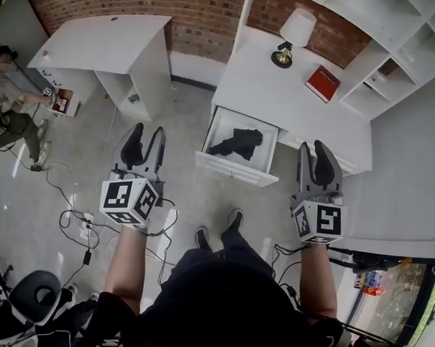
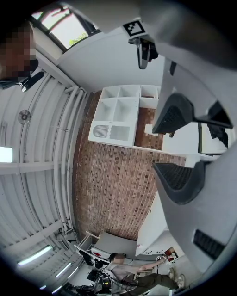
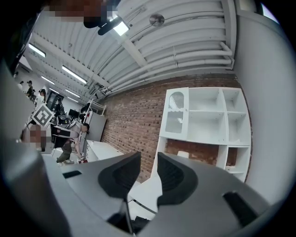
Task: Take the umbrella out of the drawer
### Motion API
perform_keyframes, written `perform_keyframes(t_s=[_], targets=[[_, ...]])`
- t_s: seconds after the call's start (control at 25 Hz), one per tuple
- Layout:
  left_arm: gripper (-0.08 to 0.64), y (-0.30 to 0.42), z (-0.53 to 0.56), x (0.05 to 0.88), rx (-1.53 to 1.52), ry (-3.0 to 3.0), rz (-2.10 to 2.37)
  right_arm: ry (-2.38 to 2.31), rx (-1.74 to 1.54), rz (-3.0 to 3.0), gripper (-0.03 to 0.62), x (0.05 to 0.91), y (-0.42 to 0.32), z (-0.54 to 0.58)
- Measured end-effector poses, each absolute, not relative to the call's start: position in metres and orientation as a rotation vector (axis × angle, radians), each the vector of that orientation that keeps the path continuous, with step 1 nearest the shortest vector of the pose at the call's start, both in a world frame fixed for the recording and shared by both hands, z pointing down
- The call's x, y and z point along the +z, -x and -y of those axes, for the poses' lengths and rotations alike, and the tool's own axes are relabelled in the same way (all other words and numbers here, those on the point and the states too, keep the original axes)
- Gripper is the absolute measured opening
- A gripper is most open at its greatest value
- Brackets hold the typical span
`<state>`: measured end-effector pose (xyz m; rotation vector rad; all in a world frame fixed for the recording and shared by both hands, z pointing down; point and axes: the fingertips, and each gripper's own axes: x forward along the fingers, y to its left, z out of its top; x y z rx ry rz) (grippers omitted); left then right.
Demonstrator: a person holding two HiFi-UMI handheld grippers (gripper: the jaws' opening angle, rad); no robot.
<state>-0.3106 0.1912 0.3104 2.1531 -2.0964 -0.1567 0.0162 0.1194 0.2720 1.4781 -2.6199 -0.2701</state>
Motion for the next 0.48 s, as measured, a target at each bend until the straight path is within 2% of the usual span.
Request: perform_keyframes(t_s=[0.48], targets=[[0.198, 0.312, -0.138, 0.302, -0.061, -2.161, 2.152, -1.427, -0.244, 2.698, 0.107, 0.279, -0.004, -0.051]])
